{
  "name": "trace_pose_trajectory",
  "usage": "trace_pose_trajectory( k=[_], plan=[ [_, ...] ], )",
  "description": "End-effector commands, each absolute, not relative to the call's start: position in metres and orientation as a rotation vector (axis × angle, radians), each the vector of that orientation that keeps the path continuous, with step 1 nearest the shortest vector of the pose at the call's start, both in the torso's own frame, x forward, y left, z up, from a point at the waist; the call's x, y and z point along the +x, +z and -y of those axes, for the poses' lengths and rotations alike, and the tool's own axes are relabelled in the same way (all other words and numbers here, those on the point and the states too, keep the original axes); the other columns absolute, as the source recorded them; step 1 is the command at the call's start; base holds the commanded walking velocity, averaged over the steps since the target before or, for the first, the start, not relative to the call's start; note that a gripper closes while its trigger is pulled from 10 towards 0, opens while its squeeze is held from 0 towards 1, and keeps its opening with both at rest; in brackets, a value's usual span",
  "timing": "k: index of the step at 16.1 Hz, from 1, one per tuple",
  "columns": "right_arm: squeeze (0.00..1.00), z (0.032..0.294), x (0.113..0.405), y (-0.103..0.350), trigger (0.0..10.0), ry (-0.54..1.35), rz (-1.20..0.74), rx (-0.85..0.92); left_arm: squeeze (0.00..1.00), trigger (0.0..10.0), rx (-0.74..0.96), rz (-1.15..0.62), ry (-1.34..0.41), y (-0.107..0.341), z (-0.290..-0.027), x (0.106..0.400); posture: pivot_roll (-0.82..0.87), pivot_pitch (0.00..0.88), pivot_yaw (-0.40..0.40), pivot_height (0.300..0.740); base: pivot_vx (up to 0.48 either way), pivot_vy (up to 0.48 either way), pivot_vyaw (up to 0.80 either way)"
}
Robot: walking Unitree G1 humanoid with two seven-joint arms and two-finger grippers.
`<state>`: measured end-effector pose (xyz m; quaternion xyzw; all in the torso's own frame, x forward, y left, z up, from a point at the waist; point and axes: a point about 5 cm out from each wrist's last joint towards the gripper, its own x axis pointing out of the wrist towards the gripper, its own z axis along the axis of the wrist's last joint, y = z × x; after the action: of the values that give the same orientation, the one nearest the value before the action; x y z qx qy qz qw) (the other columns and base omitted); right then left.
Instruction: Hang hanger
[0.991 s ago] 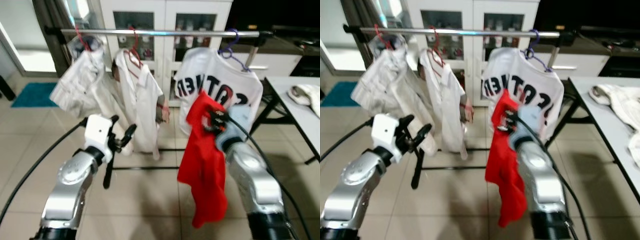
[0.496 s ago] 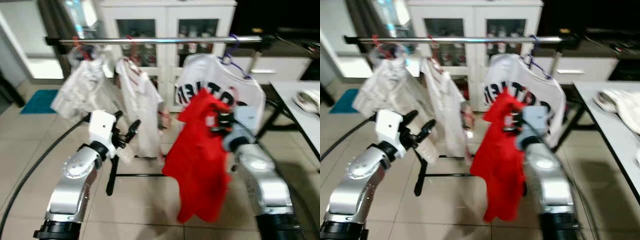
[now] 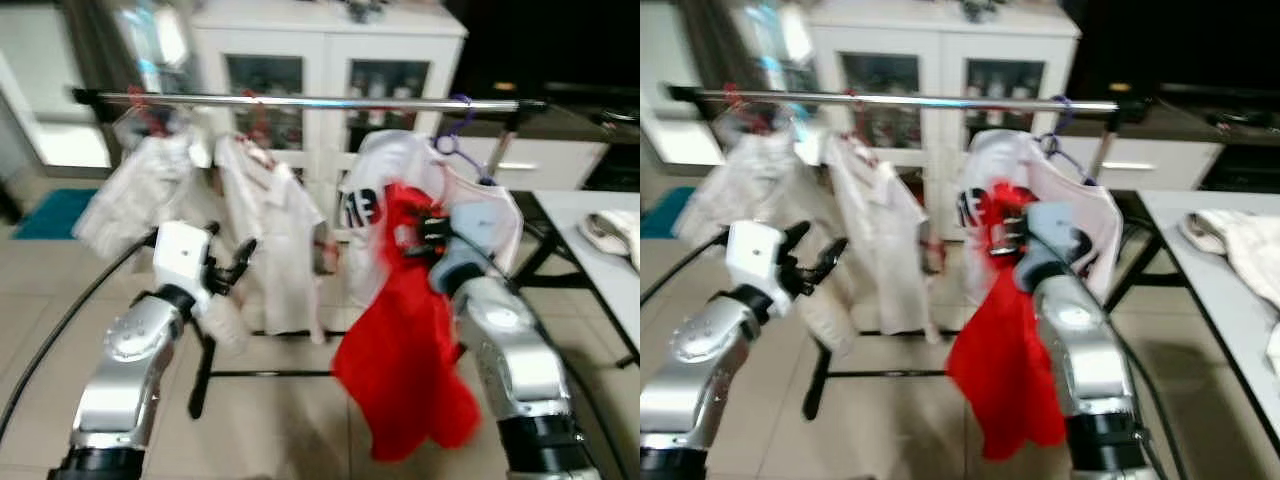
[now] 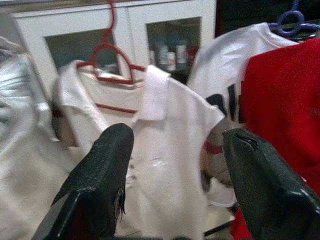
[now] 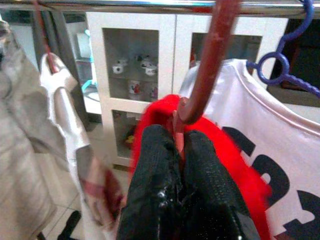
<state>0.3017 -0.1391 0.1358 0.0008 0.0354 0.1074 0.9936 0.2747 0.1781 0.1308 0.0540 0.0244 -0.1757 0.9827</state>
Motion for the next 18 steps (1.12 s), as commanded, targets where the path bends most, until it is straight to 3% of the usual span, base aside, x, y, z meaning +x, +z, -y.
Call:
trace_pose_trajectory(
  k=[1, 4, 10, 18],
  plan=[
    [0.0, 0.15, 0.304, 0.143, 10.0, 0.184, -0.037, -0.008, 0.0, 10.0, 0.105, -0.03, -0.385, 0.135, -0.168, 0.277, 0.02, 0.0, -0.008, 0.74, 0.349, 0.0, 0.0],
    [0.0, 0.146, 0.302, 0.143, 10.0, 0.222, -0.047, -0.035, 0.0, 10.0, 0.091, -0.039, -0.38, 0.132, -0.167, 0.273, 0.02, 0.0, -0.004, 0.74, 0.35, 0.0, 0.14],
    [0.0, 0.144, 0.3, 0.147, 10.0, 0.3, -0.022, -0.118, 0.0, 10.0, 0.095, -0.035, -0.396, 0.133, -0.162, 0.273, 0.02, 0.0, -0.002, 0.74, 0.35, 0.0, 0.8],
    [0.0, 0.157, 0.304, 0.165, 10.0, 0.222, 0.12, 0.005, 0.0, 10.0, 0.102, -0.008, -0.6, 0.141, -0.153, 0.268, 0.04, 0.0, 0.008, 0.74, 0.083, 0.0, 0.0]
  ],
)
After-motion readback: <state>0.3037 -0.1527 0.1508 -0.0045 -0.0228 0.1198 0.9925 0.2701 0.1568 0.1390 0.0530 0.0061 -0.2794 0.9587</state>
